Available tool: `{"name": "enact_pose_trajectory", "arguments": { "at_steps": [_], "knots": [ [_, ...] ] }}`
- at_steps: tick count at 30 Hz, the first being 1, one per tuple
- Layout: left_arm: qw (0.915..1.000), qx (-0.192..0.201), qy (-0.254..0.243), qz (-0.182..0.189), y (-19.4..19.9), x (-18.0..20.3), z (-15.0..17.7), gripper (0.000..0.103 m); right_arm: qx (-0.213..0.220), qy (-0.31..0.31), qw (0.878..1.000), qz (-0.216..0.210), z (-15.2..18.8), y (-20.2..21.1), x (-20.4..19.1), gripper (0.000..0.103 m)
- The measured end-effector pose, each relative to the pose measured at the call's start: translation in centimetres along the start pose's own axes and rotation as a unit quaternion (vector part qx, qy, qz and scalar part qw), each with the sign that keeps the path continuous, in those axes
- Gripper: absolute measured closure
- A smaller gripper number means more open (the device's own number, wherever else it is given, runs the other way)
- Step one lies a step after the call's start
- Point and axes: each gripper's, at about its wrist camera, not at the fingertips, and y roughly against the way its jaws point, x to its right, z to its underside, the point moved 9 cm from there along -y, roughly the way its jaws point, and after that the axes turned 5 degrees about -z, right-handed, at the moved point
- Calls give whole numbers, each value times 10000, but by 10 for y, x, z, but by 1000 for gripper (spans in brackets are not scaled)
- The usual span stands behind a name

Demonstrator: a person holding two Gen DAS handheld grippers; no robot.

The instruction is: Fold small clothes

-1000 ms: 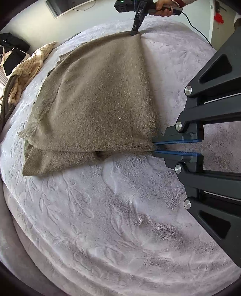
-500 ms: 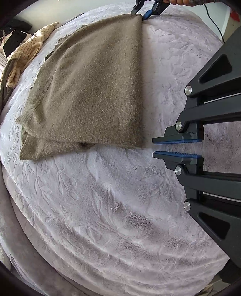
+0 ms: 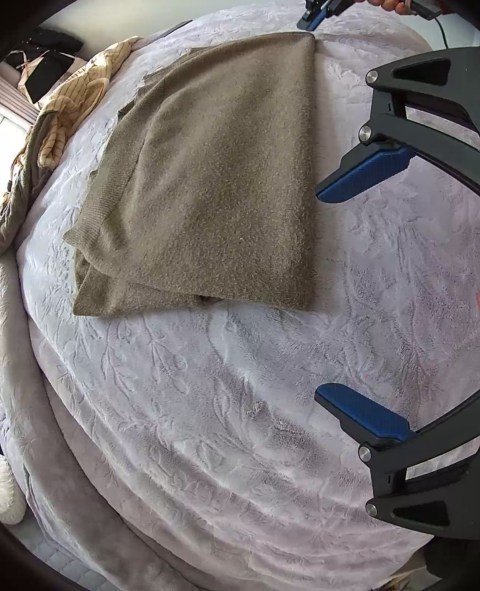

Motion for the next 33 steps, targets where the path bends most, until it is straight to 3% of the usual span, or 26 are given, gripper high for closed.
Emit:
{"name": "enact_pose_trajectory", "arguments": {
  "at_steps": [1,2,3,4,7,13,16,18,23,25,27,30,33],
  "knots": [
    [10000,38,35,23,0,2,-4,5,198,225,9995,61,-6,10,-6,82],
    [9999,78,70,68,0,5,-11,5,375,489,9981,45,-15,18,-16,73],
    [9998,111,98,114,-1,9,-18,5,476,776,9958,-14,-25,23,-30,53],
    [9997,159,129,116,-1,12,-24,5,480,1017,9936,-74,-33,23,-43,45],
    [9995,284,133,-12,-5,26,-42,5,430,1647,9852,-198,-72,2,-83,44],
    [9988,488,32,-6,-7,62,-58,5,267,1717,9844,-271,-140,-71,-119,47],
    [9987,515,29,-36,-12,77,-62,5,114,1773,9839,-181,-154,-101,-125,51],
    [9987,502,59,-49,-16,81,-66,5,-227,1848,9824,-127,-152,-121,-127,97],
    [9981,487,205,-308,-30,76,-70,5,33,2155,9760,326,-159,-112,-116,97],
    [9982,273,255,-468,-40,70,-66,5,-165,1678,9856,142,-163,-119,-102,97],
    [9983,263,358,-386,-39,65,-65,5,-57,1528,9882,105,-165,-111,-100,95],
    [9974,230,312,-603,-41,55,-62,5,249,1811,9828,255,-155,-86,-109,95],
    [9958,-27,311,-855,-57,41,-52,5,337,2302,9726,-11,-134,-72,-125,91]
  ]
}}
